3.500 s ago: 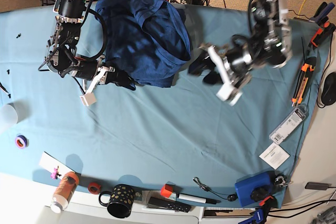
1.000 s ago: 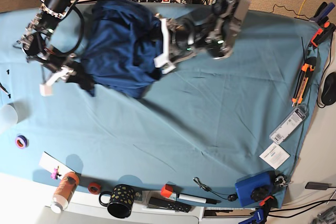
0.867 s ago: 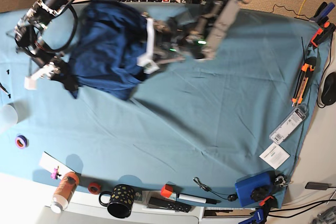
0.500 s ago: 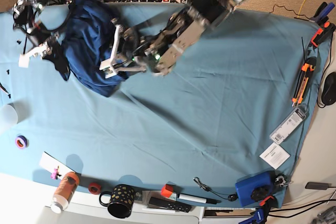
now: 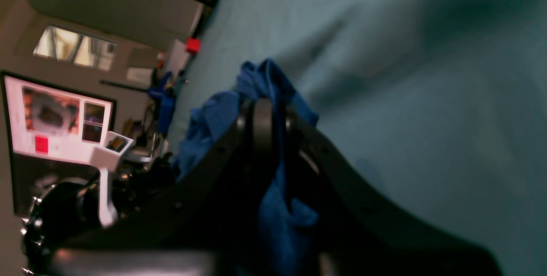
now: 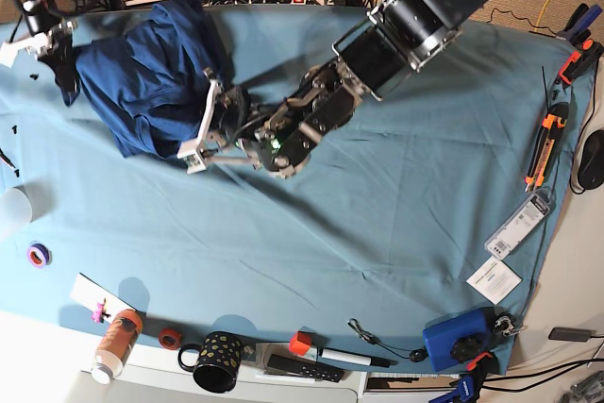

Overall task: Layout the t-shirt on the table in an organized manner, then fold the t-shirt properly
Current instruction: 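Drag the shirt with the left gripper toward the right gripper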

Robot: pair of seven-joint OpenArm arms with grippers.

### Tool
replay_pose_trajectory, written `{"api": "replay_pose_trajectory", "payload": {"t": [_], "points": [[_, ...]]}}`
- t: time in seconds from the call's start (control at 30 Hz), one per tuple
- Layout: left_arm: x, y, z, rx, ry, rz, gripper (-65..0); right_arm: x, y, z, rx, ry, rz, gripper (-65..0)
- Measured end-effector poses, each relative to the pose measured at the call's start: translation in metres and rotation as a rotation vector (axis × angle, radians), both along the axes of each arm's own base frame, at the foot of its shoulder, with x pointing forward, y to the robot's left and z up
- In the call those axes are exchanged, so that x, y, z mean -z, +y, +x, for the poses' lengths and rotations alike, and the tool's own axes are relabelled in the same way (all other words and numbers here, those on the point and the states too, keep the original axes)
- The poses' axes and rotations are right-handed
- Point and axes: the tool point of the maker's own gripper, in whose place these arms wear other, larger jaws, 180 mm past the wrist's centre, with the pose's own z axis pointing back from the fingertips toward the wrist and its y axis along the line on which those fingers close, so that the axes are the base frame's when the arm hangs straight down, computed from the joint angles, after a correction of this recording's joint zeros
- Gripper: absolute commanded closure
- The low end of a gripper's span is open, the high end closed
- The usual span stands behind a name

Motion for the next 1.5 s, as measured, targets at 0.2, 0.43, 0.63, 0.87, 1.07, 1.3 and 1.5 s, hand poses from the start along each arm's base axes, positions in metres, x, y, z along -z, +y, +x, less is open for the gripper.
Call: {"api": "replay_pose_trajectory", "payload": {"t": [0.2, 0.43, 0.63, 0.87, 1.07, 1.3, 1.5], "points": [[-0.014, -0.003, 0.008, 0.041, -0.019, -0.023, 0.0, 0.008, 0.001, -0.015, 0.001, 0.042, 0.004, 0.0], [-0.016, -0.004, 0.002, 0.1, -0.033, -0.034, 0.0, 0.02, 0.018, -0.019, 0.018, 0.037, 0.059, 0.0], [-0.012, -0.001, 0.003, 0.135, -0.071, -0.013, 0.0, 0.033, 0.039, -0.022, 0.044, 0.024, 0.129, 0.0], [-0.016, -0.004, 0.017, 0.083, -0.124, -0.032, 0.0, 0.034, 0.041, -0.022, 0.045, 0.024, 0.133, 0.0], [-0.024, -0.007, 0.025, 0.079, -0.149, -0.052, 0.0, 0.034, 0.041, -0.022, 0.045, 0.024, 0.133, 0.0], [-0.024, -0.008, 0.022, 0.098, -0.15, -0.056, -15.9, 0.033, 0.039, -0.022, 0.043, 0.025, 0.128, -1.3], [-0.028, -0.008, 0.027, 0.098, -0.163, -0.055, -28.4, 0.025, 0.026, -0.02, 0.032, 0.03, 0.087, -29.5]]}}
